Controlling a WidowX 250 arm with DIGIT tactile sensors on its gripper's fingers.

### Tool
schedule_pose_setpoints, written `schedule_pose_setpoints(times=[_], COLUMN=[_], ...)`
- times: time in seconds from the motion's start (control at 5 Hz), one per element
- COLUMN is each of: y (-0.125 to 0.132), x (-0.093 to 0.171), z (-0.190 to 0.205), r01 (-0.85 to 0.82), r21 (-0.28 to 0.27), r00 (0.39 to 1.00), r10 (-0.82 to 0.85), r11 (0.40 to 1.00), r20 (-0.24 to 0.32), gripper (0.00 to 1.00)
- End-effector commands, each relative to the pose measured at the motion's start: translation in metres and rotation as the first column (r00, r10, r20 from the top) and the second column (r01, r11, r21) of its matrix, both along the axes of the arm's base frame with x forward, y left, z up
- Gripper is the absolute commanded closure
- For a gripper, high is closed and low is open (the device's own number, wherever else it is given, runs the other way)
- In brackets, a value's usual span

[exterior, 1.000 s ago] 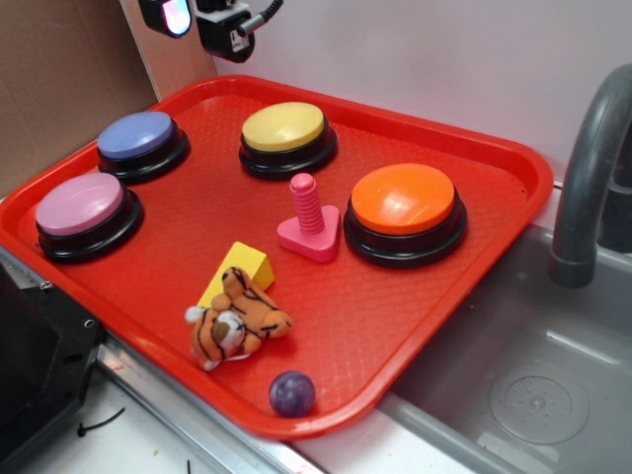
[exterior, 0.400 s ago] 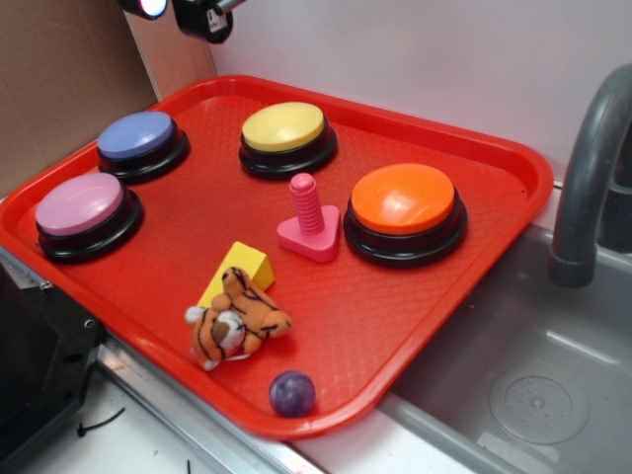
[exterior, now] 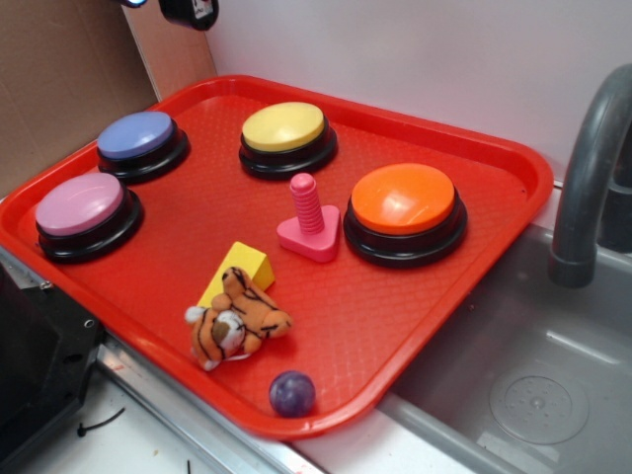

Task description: Push the yellow button.

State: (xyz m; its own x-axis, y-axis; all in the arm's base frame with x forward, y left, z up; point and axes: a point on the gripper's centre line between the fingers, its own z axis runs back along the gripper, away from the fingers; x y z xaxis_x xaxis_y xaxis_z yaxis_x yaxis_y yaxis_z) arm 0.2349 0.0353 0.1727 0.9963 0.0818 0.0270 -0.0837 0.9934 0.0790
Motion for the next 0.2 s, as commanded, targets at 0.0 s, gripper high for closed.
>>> schedule_pose_setpoints(times=[0.0], y=[-0.0082], x=[-0.0064], z=[0.0222], r01=[0.023], r21=[0.035], r00=[0.997], r10=[-0.026], r11=[0.999], r20=[0.077], gripper=[0.0])
